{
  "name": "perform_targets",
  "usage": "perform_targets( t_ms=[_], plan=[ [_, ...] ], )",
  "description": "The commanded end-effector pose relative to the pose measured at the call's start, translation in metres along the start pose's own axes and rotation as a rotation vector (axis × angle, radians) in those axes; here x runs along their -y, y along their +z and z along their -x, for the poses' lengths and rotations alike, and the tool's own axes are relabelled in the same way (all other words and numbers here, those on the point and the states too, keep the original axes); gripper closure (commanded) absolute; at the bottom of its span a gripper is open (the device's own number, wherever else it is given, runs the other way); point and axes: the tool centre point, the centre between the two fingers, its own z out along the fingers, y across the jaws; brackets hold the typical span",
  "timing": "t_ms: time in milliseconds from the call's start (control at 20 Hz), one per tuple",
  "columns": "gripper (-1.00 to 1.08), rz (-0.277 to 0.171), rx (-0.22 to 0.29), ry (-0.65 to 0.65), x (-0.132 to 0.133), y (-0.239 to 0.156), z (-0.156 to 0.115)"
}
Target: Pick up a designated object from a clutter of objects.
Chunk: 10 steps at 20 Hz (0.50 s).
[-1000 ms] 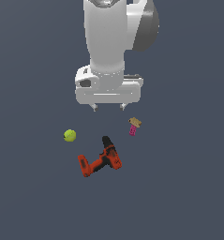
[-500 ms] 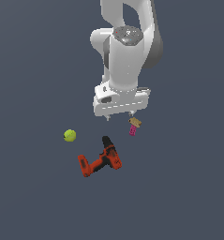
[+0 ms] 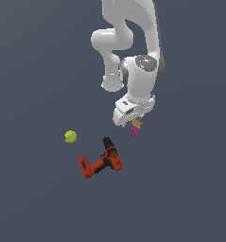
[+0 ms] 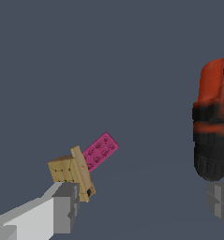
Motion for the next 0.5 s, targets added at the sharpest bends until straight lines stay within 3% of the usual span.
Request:
perform_targets(
  t_ms=[0,450],
  plan=[
    [-0.92,-0.001,-0.003,-0.076,0.020,0.018,0.006],
    [-0.92,-0.010,-0.013,-0.261,0.069,0.057,0.028]
  ],
)
